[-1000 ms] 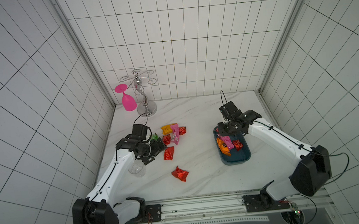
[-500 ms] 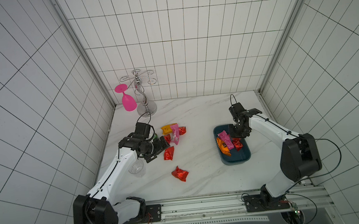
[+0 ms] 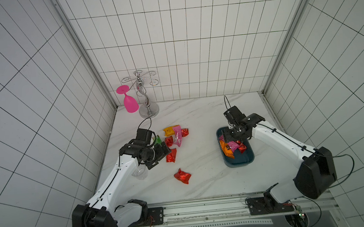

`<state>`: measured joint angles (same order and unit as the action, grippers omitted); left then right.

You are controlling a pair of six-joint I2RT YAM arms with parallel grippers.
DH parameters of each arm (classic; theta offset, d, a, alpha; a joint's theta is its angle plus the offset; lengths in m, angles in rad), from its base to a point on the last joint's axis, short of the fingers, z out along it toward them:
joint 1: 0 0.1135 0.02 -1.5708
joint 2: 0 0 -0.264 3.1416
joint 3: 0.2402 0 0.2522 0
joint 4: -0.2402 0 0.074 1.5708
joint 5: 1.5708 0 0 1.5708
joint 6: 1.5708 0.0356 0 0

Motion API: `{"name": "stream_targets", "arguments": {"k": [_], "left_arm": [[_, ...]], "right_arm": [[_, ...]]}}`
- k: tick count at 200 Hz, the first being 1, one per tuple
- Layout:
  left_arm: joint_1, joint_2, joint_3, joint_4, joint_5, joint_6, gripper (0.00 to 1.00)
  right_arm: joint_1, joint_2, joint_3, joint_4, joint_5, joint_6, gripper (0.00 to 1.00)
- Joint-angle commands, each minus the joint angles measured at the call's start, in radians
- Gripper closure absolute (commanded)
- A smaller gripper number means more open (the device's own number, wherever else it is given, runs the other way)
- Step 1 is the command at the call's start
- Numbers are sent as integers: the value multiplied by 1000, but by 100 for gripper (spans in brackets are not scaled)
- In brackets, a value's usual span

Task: Put the tea bags into the storage box
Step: Place the tea bag in the storage box, then pick up the tea bag from the center of the board.

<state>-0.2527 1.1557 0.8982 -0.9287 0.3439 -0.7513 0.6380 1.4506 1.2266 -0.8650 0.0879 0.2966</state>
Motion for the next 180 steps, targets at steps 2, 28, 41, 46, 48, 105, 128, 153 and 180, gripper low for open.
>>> {"name": "stream_targets", "arguments": {"k": [2,28,41,46,48,105,128,153,180], "left_arm": [[18,-20,-12,36,-4,-29,3],[68,-42,-9,12,-5,-36,3],[97,-65,1,-26,-37,-34,3],[107,-74,7,-43,-57,-31,3],[111,-80,9,-52,-64,-30,3],[179,-196,17,-252,-342,-80,3],[189,-218,5,-324,-369,-100,3],[192,-243,-5,-356,-381,-116,2],[194,-278,-15,-359,-415,-124,3]], "right_arm": [[124,-27,9,-5,-50,18,28],[272,-1,15,70,-88,36,25],[353,50,45,87,-82,17,25],[381,78,63,87,-78,6,25],[396,88,69,87,-76,3,25],[620,393,296,78,-27,-124,23],[659,499,370,66,-15,-161,23],[667,574,402,66,-11,-167,23],[670,623,411,67,-38,-172,24]]}}
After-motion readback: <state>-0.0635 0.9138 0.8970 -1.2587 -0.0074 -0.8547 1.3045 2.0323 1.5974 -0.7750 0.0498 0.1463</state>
